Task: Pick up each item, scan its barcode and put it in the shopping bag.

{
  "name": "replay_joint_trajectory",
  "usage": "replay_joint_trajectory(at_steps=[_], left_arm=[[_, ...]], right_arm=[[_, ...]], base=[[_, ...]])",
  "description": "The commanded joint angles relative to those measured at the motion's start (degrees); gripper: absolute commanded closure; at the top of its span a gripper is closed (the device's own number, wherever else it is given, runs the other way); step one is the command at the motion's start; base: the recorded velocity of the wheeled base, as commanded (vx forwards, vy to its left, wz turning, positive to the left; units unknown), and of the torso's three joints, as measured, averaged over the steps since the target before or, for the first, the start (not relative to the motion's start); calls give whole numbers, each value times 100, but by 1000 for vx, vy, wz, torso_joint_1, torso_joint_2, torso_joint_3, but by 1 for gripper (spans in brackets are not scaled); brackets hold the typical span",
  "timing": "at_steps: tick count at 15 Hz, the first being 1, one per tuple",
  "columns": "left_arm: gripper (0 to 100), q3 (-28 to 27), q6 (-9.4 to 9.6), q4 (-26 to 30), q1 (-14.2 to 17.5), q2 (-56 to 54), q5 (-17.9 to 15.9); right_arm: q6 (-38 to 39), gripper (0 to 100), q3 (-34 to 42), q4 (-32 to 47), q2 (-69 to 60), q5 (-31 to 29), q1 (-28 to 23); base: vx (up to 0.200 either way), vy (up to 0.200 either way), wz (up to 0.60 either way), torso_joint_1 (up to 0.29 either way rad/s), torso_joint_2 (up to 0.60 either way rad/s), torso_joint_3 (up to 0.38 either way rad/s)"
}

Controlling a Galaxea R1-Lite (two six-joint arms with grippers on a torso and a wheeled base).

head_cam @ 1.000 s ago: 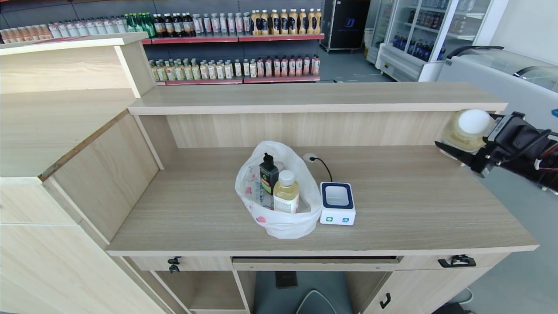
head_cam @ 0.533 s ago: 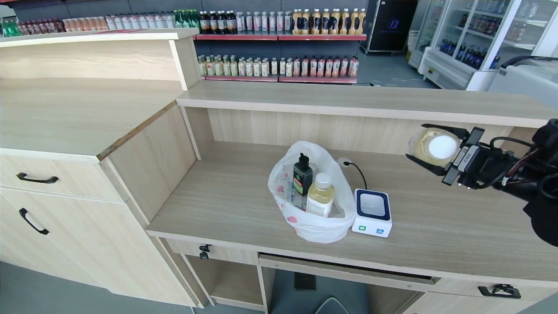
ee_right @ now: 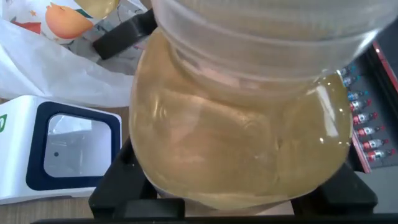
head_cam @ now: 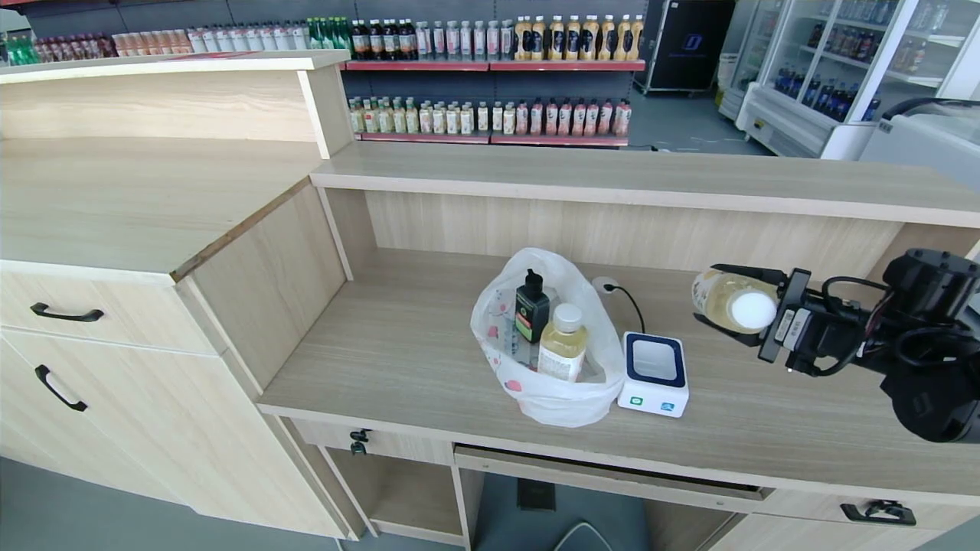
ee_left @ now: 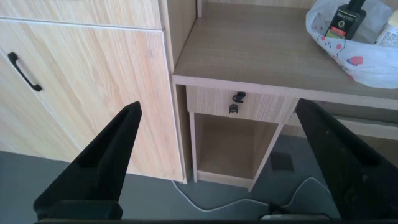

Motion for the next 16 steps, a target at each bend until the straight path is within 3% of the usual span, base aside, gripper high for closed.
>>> replay_joint_trajectory(at_steps=[1, 8, 16], left_arm=[[0, 0, -1, 2, -1, 9, 0], [0, 0, -1, -7, -1, 9, 0], [0, 0, -1, 2, -1, 9, 0]], right_arm=[[-17, 100, -10, -4, 149, 40, 0], [-474, 100, -45, -13, 465, 646, 44], [-509, 100, -89, -4, 825, 637, 53]], base=[[0, 0, 0, 0, 0, 0], [0, 0, 0, 0, 0, 0], [0, 0, 0, 0, 0, 0]])
